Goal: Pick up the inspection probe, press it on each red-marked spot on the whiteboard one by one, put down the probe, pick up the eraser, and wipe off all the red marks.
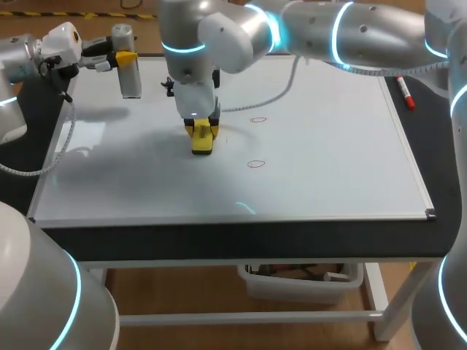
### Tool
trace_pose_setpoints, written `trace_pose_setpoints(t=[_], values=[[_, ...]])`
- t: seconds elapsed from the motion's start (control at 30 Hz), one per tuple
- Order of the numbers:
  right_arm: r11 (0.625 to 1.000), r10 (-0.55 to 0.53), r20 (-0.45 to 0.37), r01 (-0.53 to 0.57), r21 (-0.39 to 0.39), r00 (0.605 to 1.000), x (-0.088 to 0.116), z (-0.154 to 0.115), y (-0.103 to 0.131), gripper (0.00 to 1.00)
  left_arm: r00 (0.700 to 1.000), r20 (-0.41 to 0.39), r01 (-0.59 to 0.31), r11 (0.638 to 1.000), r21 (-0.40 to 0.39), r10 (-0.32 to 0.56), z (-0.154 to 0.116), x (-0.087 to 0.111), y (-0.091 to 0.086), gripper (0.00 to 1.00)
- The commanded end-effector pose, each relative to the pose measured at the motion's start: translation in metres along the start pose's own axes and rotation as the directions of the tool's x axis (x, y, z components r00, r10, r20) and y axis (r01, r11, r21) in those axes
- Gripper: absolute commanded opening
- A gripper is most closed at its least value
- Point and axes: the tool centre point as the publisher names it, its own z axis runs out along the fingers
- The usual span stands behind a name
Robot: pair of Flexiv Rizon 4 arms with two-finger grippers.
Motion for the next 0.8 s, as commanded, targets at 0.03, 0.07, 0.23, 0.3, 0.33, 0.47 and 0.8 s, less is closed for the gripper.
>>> trace_pose_setpoints(t=[0.03,0.07,0.23,0.3,0.33,0.47,0.8], values=[[1.000,0.015,0.004,-0.015,0.003,1.000,0.014,0.009,0.001,0.00,1.000,0.007,-0.002,1.000,-0.003,0.002,0.001,0.003,-0.002,0.00],[1.000,0.021,0.004,-0.021,0.001,1.000,0.016,0.010,0.002,0.00,1.000,0.007,-0.002,1.000,-0.003,0.002,0.001,0.003,-0.002,0.00],[0.999,0.044,0.000,-0.044,-0.002,0.999,0.026,0.011,0.002,0.00,1.000,0.007,-0.002,1.000,-0.003,0.002,0.001,0.003,-0.002,0.00],[0.999,0.053,-0.002,-0.053,-0.001,0.999,0.029,0.011,0.001,0.00,1.000,0.007,-0.002,1.000,-0.003,0.002,0.001,0.003,-0.002,0.00],[0.998,0.058,-0.002,-0.058,-0.001,0.998,0.030,0.011,0.001,0.00,1.000,0.007,-0.002,1.000,-0.003,0.002,0.001,0.003,-0.002,0.00],[0.998,0.065,-0.004,-0.065,0.000,0.998,0.034,0.010,0.000,0.00,1.000,0.007,-0.002,1.000,-0.003,0.002,0.001,0.003,-0.002,0.00],[0.997,0.079,-0.006,-0.079,0.004,0.997,0.038,0.006,0.000,0.00,1.000,0.007,-0.002,1.000,-0.003,0.002,0.001,0.003,-0.002,0.00]])
